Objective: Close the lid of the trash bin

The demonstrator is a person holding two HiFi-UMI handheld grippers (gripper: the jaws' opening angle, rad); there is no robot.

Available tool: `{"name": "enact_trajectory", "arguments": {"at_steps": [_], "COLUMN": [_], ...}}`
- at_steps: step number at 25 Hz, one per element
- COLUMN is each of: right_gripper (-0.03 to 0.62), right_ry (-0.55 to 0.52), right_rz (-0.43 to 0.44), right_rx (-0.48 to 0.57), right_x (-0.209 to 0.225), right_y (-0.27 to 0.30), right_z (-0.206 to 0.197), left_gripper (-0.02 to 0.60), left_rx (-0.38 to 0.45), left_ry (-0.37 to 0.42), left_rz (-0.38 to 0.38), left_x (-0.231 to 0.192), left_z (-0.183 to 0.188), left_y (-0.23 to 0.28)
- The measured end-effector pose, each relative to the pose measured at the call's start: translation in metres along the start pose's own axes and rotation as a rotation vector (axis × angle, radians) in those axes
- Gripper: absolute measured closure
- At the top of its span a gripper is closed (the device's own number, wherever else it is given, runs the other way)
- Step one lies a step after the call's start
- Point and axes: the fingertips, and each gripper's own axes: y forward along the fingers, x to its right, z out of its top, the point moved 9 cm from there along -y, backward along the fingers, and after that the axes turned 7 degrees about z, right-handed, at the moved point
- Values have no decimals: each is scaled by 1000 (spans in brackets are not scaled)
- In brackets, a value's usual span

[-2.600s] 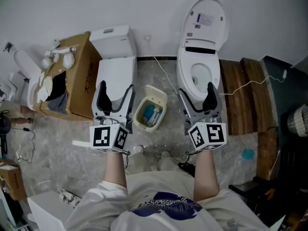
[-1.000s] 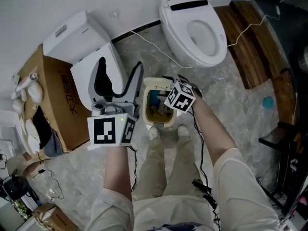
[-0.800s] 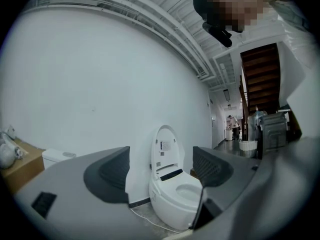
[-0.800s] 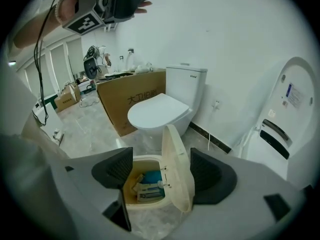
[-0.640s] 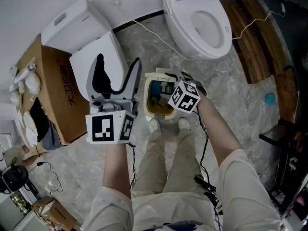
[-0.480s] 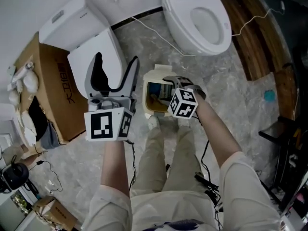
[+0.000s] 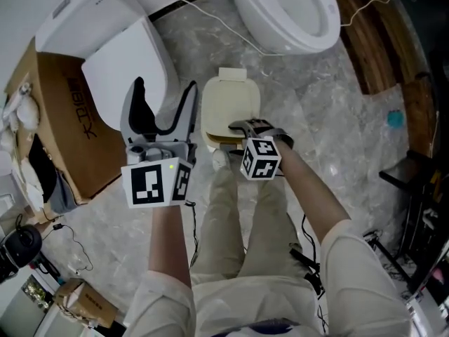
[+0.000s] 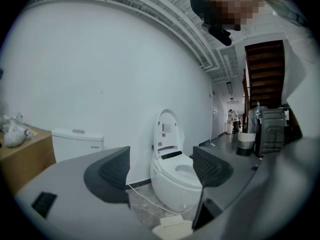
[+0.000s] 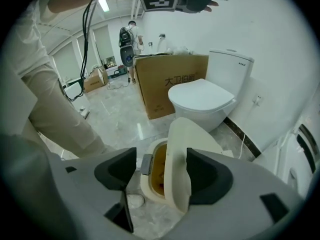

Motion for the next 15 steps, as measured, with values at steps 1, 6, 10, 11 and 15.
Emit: {"name": "enact_trajectory", "arguments": {"at_steps": [1, 6, 10, 11, 15], "right_gripper": [269, 263, 263, 263, 263], "right_ry": [-5, 21, 37, 45, 76], "right_rz": [12, 70, 116, 124, 139], "right_rx": [-7, -24, -52, -58, -78], "right_x": [-5, -18, -27, -28, -27], "right_y": [6, 31, 54, 59, 79], "right_z": [-3, -16, -27, -29, -37], "left_gripper": [193, 193, 193, 193, 193], "left_rx": [-13, -67, -99, -104, -111], "left_ry": [-6, -31, -43, -46, -57], "left_rz": [4, 23, 43, 48, 61], "left_x": [0, -3, -10, -12, -22], "left_z": [-8, -41, -61, -65, -78], "left_y": [-3, -16, -24, -26, -29]}}
